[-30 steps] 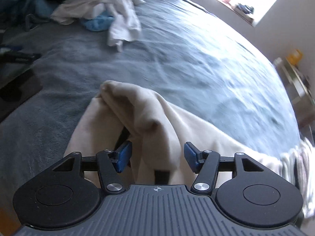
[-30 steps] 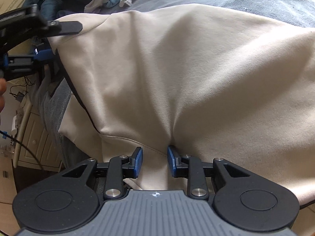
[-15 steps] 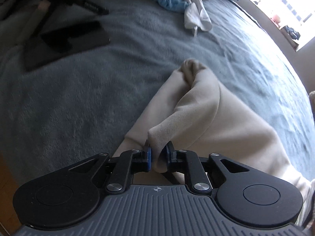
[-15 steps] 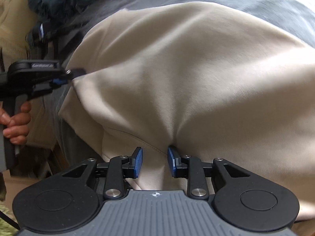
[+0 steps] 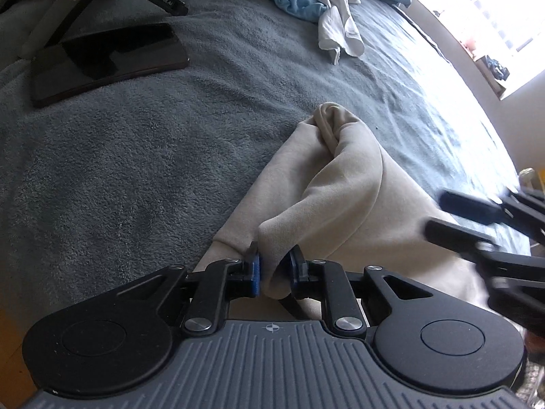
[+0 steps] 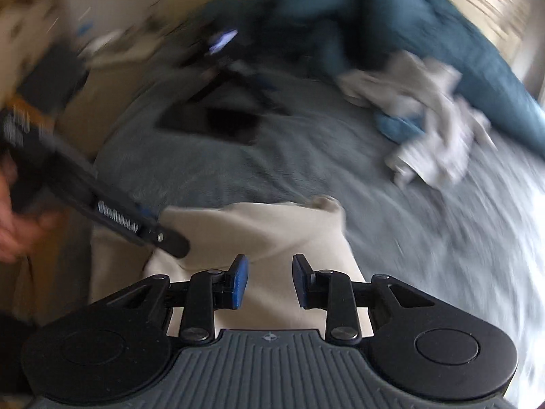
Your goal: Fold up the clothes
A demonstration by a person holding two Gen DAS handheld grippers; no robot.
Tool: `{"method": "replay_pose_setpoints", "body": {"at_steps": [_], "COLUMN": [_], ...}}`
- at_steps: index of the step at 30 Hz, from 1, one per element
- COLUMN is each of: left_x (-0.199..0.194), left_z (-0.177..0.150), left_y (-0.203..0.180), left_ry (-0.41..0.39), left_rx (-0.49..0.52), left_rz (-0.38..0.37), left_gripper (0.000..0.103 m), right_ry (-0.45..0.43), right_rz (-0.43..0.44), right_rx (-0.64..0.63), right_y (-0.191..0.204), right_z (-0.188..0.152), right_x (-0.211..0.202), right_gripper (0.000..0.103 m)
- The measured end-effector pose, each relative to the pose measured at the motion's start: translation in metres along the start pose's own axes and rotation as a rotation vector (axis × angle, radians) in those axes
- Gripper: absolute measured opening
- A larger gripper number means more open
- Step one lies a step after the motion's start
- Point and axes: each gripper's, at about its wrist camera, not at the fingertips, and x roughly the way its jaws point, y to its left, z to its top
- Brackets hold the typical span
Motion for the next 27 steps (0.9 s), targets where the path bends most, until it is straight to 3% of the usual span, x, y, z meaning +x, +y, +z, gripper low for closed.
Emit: {"method": "replay_pose_setpoints", "body": {"at_steps": [3,6,8,10,11,21,27], "left_x": [0.001,0.002,0.002,0.003,0.004,0.01,0.015], "left_z": [0.0,0.001,0.001,0.001,0.002,0.007,0.018], "left_y": [-0.001,0.0,0.0,0.0,0.0,0.0,-0.003], "left_ry": [0.0,0.003,0.006,0.01,0.012,0.048,0.108], "left_rx": [0.013,0.019,0.02,0.021,0.022,0.074,0.158], "left_rz": [-0.003,-0.009,-0.012,-0.013,-0.013,-0.03,-0.043], "left_gripper": [0.017,0.017,0.017,0.017,0.017,0.018,0.018], "right_ry": [0.03,0.054,0.064,0.073,0.076,0.092,0.165], "right_rz": [0.012,0.016,0.02,0.019,0.019,-0.082,-0.189], "right_rx": [-0.141,-0.204,-0.202,-0.173,-0.158,0.062,0.313], "right_y": [0.019,0.023,0.022,0.019,0.017,0.023,0.039], "right_z": [-0.001,0.002,0.002,0.004,0.005,0.006,-0.007], "right_x": [0.027,0.046,0.049,0.051,0.051,-0.008,-0.061], "right_gripper": [0.031,0.031,0.017,0.001,0.0,0.0,0.0]}}
